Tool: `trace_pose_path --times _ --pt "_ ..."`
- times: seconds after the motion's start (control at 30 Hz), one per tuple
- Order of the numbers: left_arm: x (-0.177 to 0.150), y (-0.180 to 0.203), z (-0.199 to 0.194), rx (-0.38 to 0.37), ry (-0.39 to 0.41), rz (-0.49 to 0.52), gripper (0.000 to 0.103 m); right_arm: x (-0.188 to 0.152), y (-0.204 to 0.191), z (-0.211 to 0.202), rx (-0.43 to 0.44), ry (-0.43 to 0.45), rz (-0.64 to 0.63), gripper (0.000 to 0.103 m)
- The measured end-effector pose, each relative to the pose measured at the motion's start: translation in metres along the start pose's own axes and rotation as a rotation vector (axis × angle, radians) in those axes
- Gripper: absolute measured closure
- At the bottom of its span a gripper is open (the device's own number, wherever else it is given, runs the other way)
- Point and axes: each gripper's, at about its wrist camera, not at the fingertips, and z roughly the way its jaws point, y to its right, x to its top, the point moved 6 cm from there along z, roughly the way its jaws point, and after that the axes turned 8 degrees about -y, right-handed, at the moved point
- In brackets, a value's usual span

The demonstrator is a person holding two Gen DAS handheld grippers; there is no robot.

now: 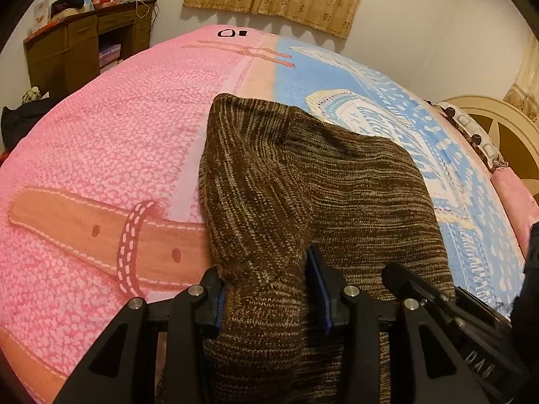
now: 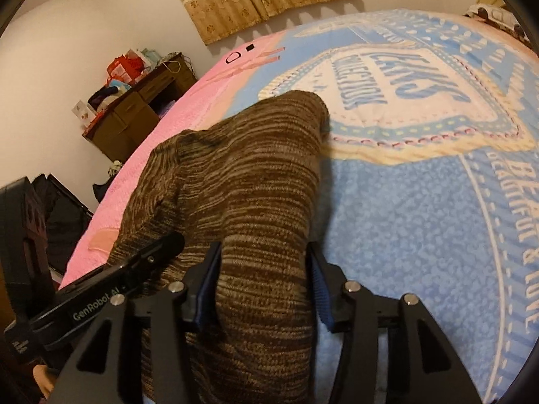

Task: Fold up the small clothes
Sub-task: 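Grasp the sweater end with the left gripper while the right gripper grasps beside it, then lift the sweater end with both grippers and fold it over onto the body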

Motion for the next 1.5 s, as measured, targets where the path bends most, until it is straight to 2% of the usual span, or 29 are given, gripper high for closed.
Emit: trace_pose_path --times 0.07,0.2,0.3,0.37,0.6,0.7,0.83,0.97,1.1,1.17,1.27,1.5 --pt "0.0 0.003 -0.004 0.006 -0.005 -0.001 0.075 -0.002 -0.01 -0.004 -0.061 0.02 -0.053 0.066" --pt "-0.006 0.01 -0.013 0.038 -0.024 0.021 0.077 -0.009 -0.027 -0.022 -0.154 0.074 -0.109 0.069" --pt "-0.016 0.02 -0.026 0.064 -0.025 0.046 0.078 -0.016 -0.036 -0.041 -0.181 0.113 -0.13 0.07" --pt "-0.024 0.027 -0.036 0.053 -0.02 0.054 0.078 -0.025 -0.038 -0.057 -0.198 0.139 -0.148 0.07" --pt "-0.065 0.046 -0.067 0.039 -0.015 0.077 0.078 -0.055 -0.039 -0.095 -0.227 0.146 -0.187 0.07" --pt "-0.08 0.041 -0.079 0.027 -0.015 0.058 0.078 -0.066 -0.041 -0.105 -0.228 0.142 -0.194 0.07" --pt "-0.084 0.023 -0.094 0.045 -0.001 0.013 0.078 -0.069 -0.059 -0.106 -0.192 0.13 -0.225 0.07" --pt "-0.086 -0.011 -0.125 0.106 0.051 -0.03 0.078 -0.072 -0.097 -0.105 -0.129 0.143 -0.3 0.07" --pt "-0.081 -0.048 -0.152 0.196 0.108 -0.07 0.078 -0.069 -0.135 -0.096 -0.037 0.164 -0.357 0.07" --pt "-0.077 -0.07 -0.165 0.267 0.143 -0.086 0.078 -0.066 -0.151 -0.088 0.029 0.169 -0.364 0.07" --pt "-0.072 -0.098 -0.174 0.335 0.168 -0.116 0.078 -0.06 -0.176 -0.068 0.112 0.162 -0.361 0.07" --pt "-0.064 -0.129 -0.171 0.373 0.169 -0.156 0.078 -0.054 -0.2 -0.04 0.144 0.159 -0.388 0.07"
